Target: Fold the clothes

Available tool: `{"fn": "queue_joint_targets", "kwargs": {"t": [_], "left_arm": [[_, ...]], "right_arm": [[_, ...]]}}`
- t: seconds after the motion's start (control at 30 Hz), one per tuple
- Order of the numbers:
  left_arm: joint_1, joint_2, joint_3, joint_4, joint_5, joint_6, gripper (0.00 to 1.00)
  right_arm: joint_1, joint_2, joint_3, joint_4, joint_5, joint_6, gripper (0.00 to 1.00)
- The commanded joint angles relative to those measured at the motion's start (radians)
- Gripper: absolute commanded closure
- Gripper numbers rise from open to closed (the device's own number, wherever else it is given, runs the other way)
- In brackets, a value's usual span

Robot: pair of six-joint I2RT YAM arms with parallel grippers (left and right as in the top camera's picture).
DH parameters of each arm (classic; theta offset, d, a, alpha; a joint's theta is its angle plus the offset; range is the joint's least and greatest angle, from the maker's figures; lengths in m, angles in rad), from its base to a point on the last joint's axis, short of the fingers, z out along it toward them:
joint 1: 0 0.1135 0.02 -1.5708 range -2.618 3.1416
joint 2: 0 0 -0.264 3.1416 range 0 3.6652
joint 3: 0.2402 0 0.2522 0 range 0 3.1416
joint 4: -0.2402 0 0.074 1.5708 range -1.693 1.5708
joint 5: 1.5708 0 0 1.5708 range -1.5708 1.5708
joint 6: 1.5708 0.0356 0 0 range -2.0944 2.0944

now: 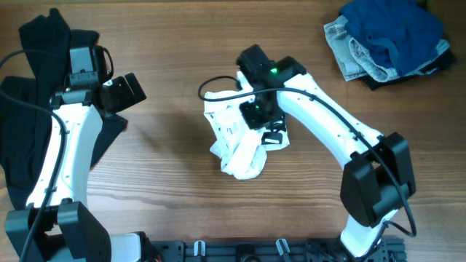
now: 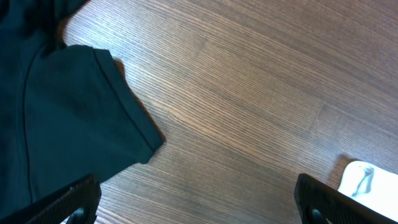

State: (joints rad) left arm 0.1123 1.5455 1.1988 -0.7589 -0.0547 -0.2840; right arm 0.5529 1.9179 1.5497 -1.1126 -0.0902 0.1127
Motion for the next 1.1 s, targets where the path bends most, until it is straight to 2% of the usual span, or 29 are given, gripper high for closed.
{"fn": "queue_joint_targets", "kwargs": {"t": [0.0,0.13,0.27,0.37,0.5,0.53,0.57,0.63,0.7,0.77,0.8,0.83,0.87,1.0,1.03,1.07], "left_arm": [[0.004,0.009,0.004,0.003,0.005,-0.012,0.00],[0.004,0.009,0.004,0.006,0.005,-0.012,0.00],[0.004,0.009,0.004,0.006,0.005,-0.012,0.00],[0.004,0.009,0.004,0.003,0.005,-0.012,0.00],[0.004,0.009,0.004,0.003,0.005,-0.012,0.00],[0.004,0.009,0.004,0.003,0.005,-0.012,0.00],[0.004,0.009,0.004,0.003,0.004,-0.012,0.00],[0.004,0.009,0.004,0.009,0.004,-0.012,0.00],[0.004,0.009,0.004,0.019,0.005,-0.012,0.00],[0.004,0.009,0.004,0.023,0.005,-0.012,0.00],[0.004,0.009,0.004,0.022,0.005,-0.012,0.00],[0.004,0.009,0.004,0.021,0.005,-0.012,0.00],[0.004,0.009,0.004,0.021,0.004,-0.011,0.00],[0.006,0.009,0.004,0.024,-0.056,-0.004,0.00],[0.011,0.009,0.004,0.026,-0.056,-0.004,0.00],[0.021,0.009,0.004,0.026,-0.056,-0.004,0.00]], "right_arm": [[-0.043,0.007,-0.106,0.090,-0.051,-0.006,0.96],[-0.060,0.008,-0.281,0.319,-0.091,-0.023,0.96],[-0.101,0.011,-0.396,0.468,-0.062,0.049,0.96],[-0.181,0.011,-0.421,0.495,0.021,0.028,0.96],[-0.331,0.010,-0.415,0.591,0.019,-0.100,0.95],[-0.357,0.010,-0.402,0.604,0.004,-0.130,0.90],[-0.372,0.010,-0.378,0.598,-0.010,-0.143,0.89],[-0.382,-0.006,-0.282,0.518,-0.072,-0.183,0.81],[-0.375,-0.031,-0.165,0.408,-0.076,-0.190,0.67],[-0.351,-0.065,-0.044,0.292,-0.076,-0.191,0.47],[-0.336,-0.074,-0.007,0.256,-0.075,-0.192,0.43],[-0.317,-0.082,0.014,0.235,-0.075,-0.192,0.38],[-0.294,-0.086,0.021,0.225,-0.075,-0.191,0.29],[-0.189,-0.057,-0.020,0.201,-0.076,-0.168,0.19],[-0.163,-0.047,-0.039,0.203,-0.075,-0.166,0.13],[-0.135,-0.039,-0.060,0.212,-0.061,-0.166,0.03]]}}
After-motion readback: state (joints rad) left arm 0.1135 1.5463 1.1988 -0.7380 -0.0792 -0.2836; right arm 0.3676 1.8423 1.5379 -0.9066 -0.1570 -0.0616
